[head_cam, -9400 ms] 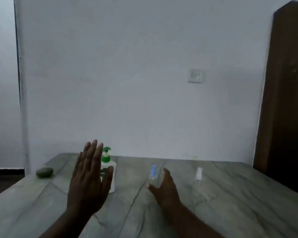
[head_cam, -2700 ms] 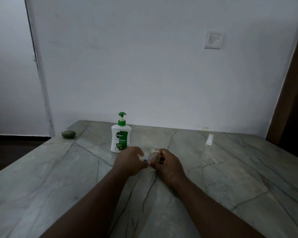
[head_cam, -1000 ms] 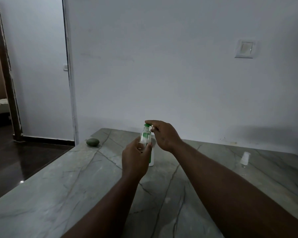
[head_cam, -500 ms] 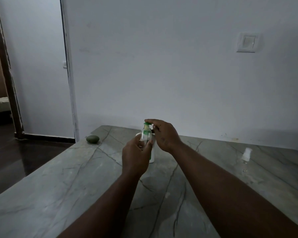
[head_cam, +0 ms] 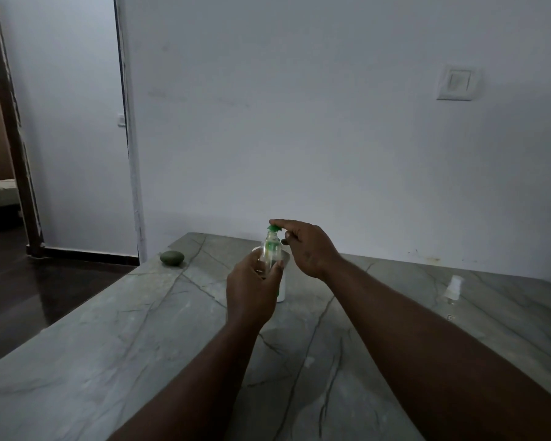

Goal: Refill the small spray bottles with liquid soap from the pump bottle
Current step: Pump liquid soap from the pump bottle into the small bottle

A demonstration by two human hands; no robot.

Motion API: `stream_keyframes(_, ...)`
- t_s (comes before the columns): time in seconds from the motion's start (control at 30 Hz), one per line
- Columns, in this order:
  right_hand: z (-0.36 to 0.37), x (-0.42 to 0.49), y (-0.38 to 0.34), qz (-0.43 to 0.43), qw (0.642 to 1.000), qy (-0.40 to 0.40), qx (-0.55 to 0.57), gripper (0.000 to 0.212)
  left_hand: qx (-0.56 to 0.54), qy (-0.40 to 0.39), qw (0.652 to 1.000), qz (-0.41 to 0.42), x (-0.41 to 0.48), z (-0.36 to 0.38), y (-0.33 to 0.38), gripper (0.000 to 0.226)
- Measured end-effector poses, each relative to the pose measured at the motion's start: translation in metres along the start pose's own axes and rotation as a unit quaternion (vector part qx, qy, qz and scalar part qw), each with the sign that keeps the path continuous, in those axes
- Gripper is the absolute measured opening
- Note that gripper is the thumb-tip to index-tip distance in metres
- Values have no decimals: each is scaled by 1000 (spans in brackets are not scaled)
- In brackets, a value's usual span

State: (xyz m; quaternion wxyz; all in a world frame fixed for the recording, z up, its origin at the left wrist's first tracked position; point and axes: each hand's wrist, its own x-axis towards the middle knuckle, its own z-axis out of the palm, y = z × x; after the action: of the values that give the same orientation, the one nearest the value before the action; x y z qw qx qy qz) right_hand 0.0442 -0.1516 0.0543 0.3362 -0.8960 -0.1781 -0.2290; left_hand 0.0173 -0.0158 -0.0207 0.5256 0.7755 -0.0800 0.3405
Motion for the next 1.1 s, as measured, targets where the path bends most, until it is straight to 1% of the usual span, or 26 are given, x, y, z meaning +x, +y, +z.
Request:
stream_keyframes(0.23,0,1,-1,-3,1000,11,-16,46,-8,5,1000,6,2,3,-2,34)
stream_keyframes(0.53,4,0,-2,-1,1000,13,-22,45,-5,9,1000,-3,0,5,-6,33)
stream_keyframes(0.67,6,-1,-2,3,1000,13,-27,45,-7,10,1000,-11,-1,4,-7,29)
stream_keyframes(0.9,1,0,-2,12,999,-3,-37,45,-17,9,999,-34,-3,3,-8,31)
stream_keyframes(1.1,-6,4,-4,-15,998,1,-58,42,-16,10,999,-29,-4,2,-7,32)
